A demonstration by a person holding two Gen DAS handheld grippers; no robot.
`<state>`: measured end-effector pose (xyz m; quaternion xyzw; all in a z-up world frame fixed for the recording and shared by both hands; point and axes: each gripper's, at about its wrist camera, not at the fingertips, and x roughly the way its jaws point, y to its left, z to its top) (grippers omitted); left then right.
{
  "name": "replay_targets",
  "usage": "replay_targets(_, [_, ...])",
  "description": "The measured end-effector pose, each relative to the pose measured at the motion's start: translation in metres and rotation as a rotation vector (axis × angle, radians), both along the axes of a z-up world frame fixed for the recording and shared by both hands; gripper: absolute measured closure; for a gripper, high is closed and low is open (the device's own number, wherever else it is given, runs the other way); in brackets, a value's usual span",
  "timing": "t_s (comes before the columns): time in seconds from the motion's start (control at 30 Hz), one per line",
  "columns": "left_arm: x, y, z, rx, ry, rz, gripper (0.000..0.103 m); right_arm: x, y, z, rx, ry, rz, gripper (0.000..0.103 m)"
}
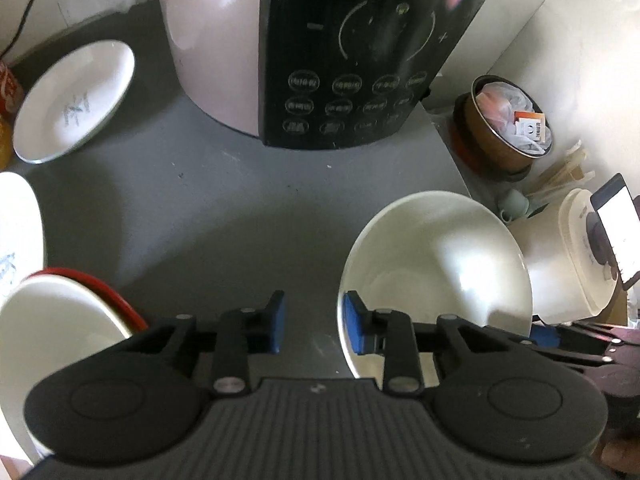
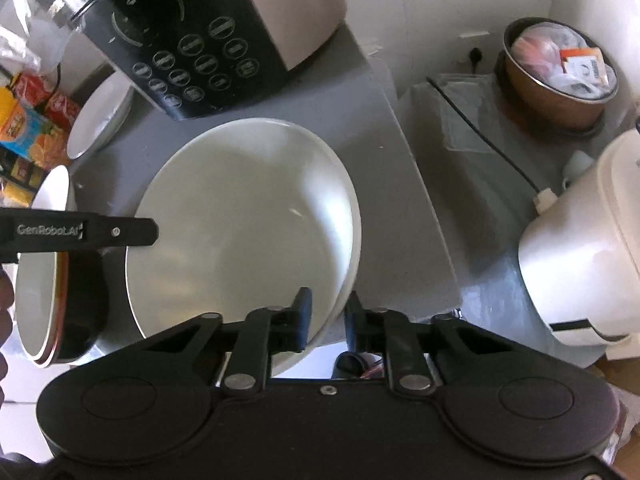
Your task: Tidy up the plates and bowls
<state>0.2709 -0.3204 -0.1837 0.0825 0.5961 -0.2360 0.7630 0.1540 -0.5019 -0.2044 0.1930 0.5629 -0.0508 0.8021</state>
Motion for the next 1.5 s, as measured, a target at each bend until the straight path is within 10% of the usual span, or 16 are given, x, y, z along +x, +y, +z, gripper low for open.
replay_targets(0.17, [0.0, -0.004, -0.007, -0.016, 0.028, -0.009, 0.097, 0.003, 0.002, 0.004, -0.017, -0.013, 0.013, 0.087])
replay_targets(1.5, [0.009, 0.136, 0.112, -0.198, -0.153, 0.111, 0.097, 0.02, 0.116, 0.108, -0.026, -0.221, 0.125, 0.086])
